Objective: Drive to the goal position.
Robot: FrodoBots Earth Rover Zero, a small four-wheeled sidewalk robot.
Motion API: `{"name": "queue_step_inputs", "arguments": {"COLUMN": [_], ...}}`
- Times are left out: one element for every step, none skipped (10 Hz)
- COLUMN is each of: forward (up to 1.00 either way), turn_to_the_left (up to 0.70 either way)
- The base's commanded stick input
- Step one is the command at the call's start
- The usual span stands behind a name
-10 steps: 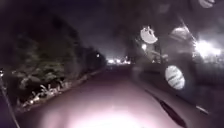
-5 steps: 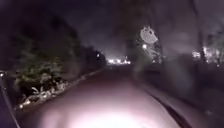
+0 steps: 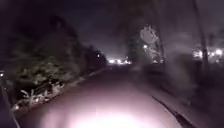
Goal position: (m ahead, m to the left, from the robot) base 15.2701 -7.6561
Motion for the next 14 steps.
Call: {"name": "queue_step_inputs", "arguments": {"forward": [0.5,0.5,0.5,0.5,0.5,0.5,0.5,0.5,0.5,0.5,0.5,0.5,0.5,0.5], "turn_to_the_left": [0.02,0.02,0.0,0.0,0.0,0.0,0.0,0.0,0.0,0.0,0.0,0.0,0.0,0.0]}}
